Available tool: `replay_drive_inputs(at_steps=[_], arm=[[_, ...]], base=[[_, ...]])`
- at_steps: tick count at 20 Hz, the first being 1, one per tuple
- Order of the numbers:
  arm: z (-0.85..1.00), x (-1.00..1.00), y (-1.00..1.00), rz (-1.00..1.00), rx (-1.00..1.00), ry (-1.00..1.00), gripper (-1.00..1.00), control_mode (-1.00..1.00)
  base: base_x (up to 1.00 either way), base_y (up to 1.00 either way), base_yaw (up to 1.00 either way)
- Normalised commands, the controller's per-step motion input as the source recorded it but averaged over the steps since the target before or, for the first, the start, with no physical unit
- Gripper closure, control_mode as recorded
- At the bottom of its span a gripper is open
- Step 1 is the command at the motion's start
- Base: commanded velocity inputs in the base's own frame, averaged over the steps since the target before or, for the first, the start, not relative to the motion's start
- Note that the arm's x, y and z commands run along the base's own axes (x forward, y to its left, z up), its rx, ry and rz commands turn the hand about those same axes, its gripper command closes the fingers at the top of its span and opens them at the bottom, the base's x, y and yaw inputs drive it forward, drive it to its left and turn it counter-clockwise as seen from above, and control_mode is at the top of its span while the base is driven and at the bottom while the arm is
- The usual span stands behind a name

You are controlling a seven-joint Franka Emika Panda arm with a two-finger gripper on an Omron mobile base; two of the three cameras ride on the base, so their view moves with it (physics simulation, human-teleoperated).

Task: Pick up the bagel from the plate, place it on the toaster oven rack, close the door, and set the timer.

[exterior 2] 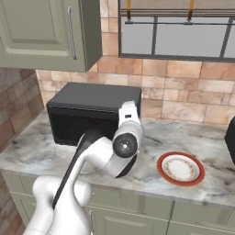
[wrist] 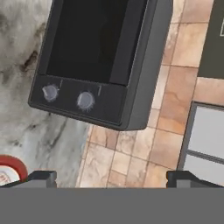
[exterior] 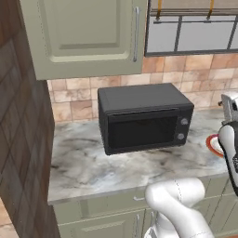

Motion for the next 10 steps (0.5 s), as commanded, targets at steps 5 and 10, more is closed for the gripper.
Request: replay_drive_inputs(at_steps=[5,10], arm=[[-0.04,0.0,0.0,0.2,0.17,0.34,-1.0,-1.0],[-0.26,0.0,0.08,0.04,0.0,0.0,-1.0,-1.0]], base=[[0.0,0.0,0.0],[0.0,0.0,0.0]])
